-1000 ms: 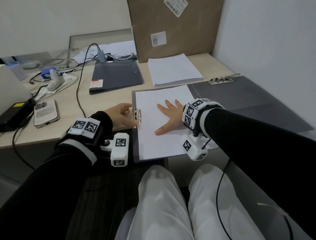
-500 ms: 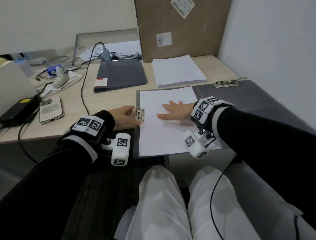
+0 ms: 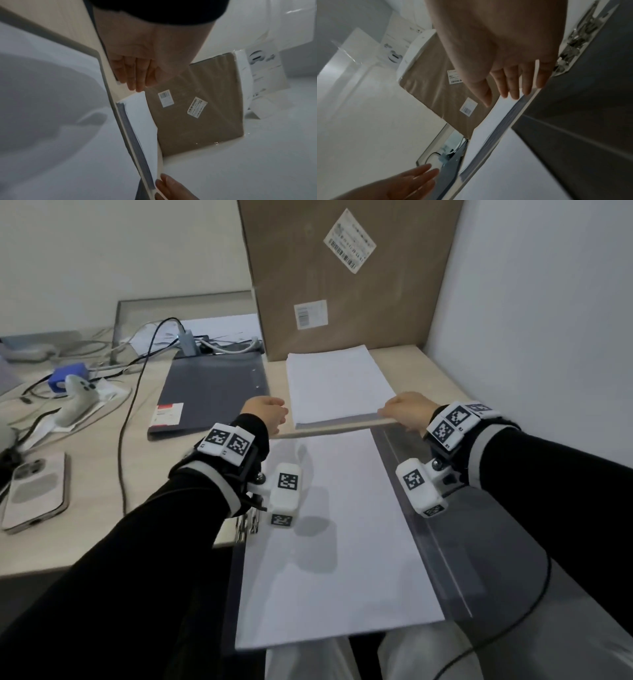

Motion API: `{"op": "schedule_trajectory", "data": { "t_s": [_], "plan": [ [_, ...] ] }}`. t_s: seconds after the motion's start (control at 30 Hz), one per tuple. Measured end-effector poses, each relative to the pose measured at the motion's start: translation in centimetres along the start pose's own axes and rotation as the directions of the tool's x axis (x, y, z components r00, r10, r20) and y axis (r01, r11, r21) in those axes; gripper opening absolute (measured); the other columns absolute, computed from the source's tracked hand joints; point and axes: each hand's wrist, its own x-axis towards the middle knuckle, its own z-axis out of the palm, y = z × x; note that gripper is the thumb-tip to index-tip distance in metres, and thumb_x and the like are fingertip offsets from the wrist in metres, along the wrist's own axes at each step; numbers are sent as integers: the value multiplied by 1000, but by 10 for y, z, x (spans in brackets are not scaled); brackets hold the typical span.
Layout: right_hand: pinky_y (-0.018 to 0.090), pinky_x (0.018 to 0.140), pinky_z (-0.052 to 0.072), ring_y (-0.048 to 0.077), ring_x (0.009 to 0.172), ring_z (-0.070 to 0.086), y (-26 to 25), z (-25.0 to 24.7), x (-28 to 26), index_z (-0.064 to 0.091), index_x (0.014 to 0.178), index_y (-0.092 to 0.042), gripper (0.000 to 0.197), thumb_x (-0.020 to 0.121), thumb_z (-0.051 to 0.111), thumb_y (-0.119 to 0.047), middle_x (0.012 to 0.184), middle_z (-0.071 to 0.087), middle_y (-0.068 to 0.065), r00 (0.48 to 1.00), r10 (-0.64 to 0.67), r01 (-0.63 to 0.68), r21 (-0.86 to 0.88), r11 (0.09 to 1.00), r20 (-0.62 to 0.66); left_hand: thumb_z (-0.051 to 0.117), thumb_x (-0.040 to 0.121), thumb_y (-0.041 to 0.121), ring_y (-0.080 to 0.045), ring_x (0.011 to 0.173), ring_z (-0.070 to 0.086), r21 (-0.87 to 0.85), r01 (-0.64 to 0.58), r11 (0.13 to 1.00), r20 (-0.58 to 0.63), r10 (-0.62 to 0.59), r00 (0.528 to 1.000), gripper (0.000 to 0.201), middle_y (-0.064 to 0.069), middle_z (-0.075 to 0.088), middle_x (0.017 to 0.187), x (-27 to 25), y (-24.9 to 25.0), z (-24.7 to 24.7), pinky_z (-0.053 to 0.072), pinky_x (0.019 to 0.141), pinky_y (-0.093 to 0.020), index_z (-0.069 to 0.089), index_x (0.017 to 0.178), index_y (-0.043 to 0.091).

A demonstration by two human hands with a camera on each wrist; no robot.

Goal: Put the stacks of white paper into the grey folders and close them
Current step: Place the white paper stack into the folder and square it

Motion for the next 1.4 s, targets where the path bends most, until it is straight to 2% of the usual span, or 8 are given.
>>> {"op": "schedule_trajectory", "data": {
  "t_s": [0.07, 0.23, 0.5, 0.6, 0.77, 0.97, 1.23, 1.4],
  "plan": [
    [33, 108, 33, 30, 135, 41, -2, -4, 18, 35, 143, 2, 64, 91, 55, -29, 148, 41, 16, 1000, 20, -19, -68, 998, 15, 40, 95, 3, -22, 109, 54, 33, 18, 999, -1, -18, 1000, 40, -9, 57, 125, 21, 8, 11, 43, 95, -28, 49, 134, 5],
    [35, 109, 31, 32, 140, 32, -4, -9, 76, 17, 149, -4, 77, 92, 52, -41, 155, 27, 12, 998, 56, -55, -72, 996, 14, 27, 100, 4, -26, 142, 29, 176, 63, 982, -73, -50, 996, 46, -13, 32, 153, 68, 9, 37, 20, 115, -26, 26, 146, 0],
    [38, 114, 31, 24, 137, 39, 8, 7, 113, 22, 148, -10, 104, 68, 60, -65, 151, 38, 3, 992, 31, -28, -29, 999, 125, 36, 98, 19, -36, 129, 46, 466, 17, 885, 39, -40, 998, 48, -21, 43, 143, 97, 3, 54, 40, 102, -39, 31, 143, 2],
    [32, 115, 26, 24, 142, 31, 7, 9, 111, 11, 150, -6, 93, 85, 52, -57, 155, 28, 4, 989, 56, -49, -58, 997, 138, 34, 100, 19, -30, 137, 35, 520, 7, 854, 74, -53, 996, 49, -17, 33, 150, 97, 7, 55, 33, 102, -30, 25, 145, 4],
    [37, 119, 20, 26, 147, 18, 6, 12, 115, -7, 151, -4, 104, 84, 43, -67, 161, 9, 7, 983, 70, -50, -116, 992, 171, 35, 99, 15, -24, 144, 25, 462, -27, 887, 62, -2, 998, 55, -6, 21, 158, 93, 11, 51, 23, 114, -26, 16, 151, 11],
    [36, 122, 3, 22, 150, -2, 4, 11, 111, -8, 150, -1, 91, 93, 28, -61, 161, -6, 11, 980, 91, -20, -365, 931, 178, 32, 98, 12, -25, 133, 43, 470, -48, 881, 42, 31, 999, 49, -6, 34, 153, 90, 26, 53, 34, 87, -20, 31, 147, 9],
    [42, 122, 1, 24, 150, -6, 6, 12, 114, -10, 150, -2, 90, 93, 27, -60, 160, -10, 13, 980, 69, 30, -476, 879, 189, 29, 101, 22, -32, 138, 34, 687, -22, 726, 81, -47, 996, 49, -19, 33, 150, 91, 32, 61, 30, 109, -35, 25, 145, -1],
    [41, 122, -1, 23, 149, -9, 8, 14, 115, -10, 150, -2, 87, 95, 28, -57, 160, -12, 14, 979, 50, 44, -444, 895, 197, 43, 96, 18, -29, 134, 41, 504, -12, 864, -45, 40, 998, 51, -14, 39, 148, 99, 32, 56, 33, 108, -31, 33, 143, 1]
  ]
}}
